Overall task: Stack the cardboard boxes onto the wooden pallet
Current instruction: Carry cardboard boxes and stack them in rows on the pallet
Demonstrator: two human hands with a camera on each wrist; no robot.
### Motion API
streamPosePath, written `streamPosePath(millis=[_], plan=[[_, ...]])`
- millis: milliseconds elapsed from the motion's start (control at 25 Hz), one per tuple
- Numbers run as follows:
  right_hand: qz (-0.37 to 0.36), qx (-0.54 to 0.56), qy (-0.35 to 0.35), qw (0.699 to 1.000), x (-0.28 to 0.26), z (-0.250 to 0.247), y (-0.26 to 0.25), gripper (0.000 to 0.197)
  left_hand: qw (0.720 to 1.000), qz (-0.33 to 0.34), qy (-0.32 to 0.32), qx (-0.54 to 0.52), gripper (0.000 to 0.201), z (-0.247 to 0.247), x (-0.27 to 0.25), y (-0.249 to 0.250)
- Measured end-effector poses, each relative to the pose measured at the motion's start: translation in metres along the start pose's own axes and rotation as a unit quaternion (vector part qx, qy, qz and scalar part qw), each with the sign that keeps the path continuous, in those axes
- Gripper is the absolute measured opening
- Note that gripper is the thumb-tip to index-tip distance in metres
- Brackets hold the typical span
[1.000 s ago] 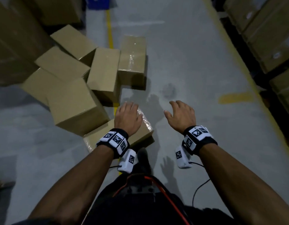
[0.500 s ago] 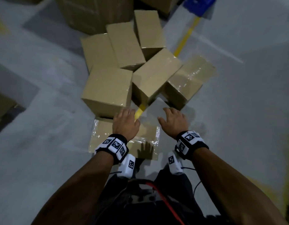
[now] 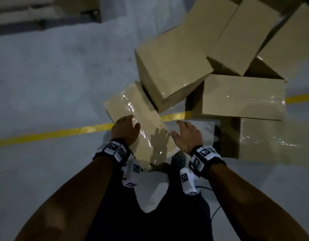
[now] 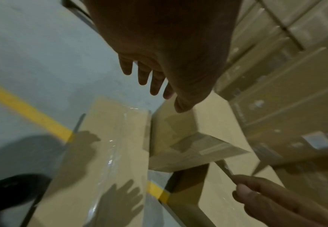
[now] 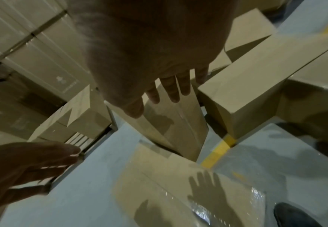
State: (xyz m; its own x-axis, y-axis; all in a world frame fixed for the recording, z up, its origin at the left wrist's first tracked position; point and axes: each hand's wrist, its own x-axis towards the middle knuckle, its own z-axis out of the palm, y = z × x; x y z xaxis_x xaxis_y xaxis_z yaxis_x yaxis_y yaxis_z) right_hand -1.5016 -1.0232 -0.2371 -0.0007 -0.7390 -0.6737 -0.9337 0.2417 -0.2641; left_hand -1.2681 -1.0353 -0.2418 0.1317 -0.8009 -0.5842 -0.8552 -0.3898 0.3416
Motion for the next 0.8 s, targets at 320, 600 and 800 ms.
streamPosePath(millis=[320, 600, 800], plan=[[-0.016, 0.070, -0.095, 0.993, 0.119, 0.093, 0.026, 0.080, 0.941, -0.239, 0.041, -0.236, 0.066, 0.128, 0.067, -0.089], [-0.040, 0.111, -0.086, 0.989, 0.239, 0.170, 0.013, 0.106, 0.948, -0.201, 0.084, -0.232, 0.090, 0.224, 0.134, -0.155], [-0.060, 0.154, -0.044, 0.985, 0.269, 0.205, 0.007, 0.117, 0.912, -0.172, 0.096, -0.358, 0.105, 0.262, 0.142, -0.187]])
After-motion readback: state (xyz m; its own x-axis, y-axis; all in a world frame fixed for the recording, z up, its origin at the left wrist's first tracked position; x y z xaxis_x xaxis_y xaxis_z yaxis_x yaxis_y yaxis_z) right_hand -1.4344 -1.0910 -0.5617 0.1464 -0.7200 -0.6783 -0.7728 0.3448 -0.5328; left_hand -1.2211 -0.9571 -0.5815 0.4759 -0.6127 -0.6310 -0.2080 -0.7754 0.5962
